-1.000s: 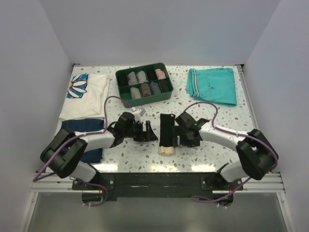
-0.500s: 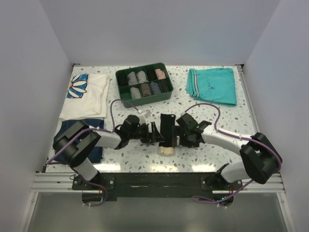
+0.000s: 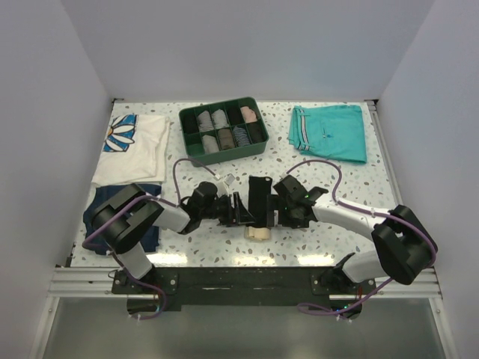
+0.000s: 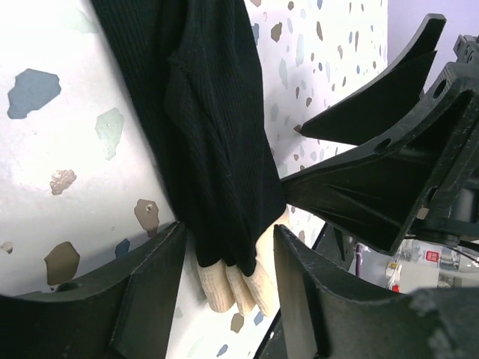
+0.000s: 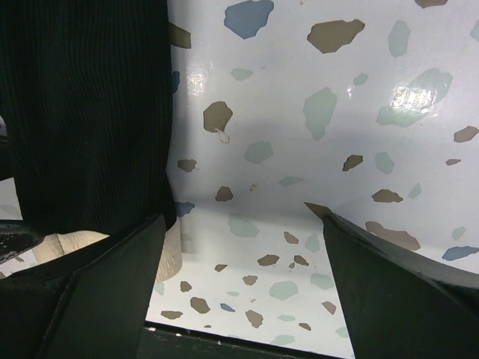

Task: Roll the underwear
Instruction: Roll the underwear to the center of the board.

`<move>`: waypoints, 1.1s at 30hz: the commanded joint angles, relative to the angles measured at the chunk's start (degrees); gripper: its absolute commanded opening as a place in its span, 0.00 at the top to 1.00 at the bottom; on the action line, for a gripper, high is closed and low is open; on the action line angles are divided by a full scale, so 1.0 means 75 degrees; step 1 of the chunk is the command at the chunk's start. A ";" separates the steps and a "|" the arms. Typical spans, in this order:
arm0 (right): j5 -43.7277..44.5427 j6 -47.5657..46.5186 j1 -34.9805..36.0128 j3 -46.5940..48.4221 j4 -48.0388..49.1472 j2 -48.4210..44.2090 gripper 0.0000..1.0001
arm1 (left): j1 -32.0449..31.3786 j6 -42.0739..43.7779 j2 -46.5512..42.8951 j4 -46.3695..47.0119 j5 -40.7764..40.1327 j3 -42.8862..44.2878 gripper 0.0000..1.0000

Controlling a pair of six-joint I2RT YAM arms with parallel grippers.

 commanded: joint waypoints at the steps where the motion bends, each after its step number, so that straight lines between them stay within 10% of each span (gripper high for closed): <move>1: 0.0057 -0.0022 0.0039 -0.0137 -0.0069 0.0175 0.09 | -0.0139 0.0157 0.0374 -0.1014 -0.0404 -0.0061 0.46; 8: 0.0022 -0.0057 0.0039 -0.0137 -0.0010 0.0164 0.09 | -0.0209 0.0181 0.0421 -0.1307 -0.0592 0.0196 0.46; 33: -0.0434 -0.2939 0.0273 0.0530 0.0213 -0.1934 0.18 | -0.0221 0.2008 0.0726 -0.3884 -0.1190 0.1754 1.00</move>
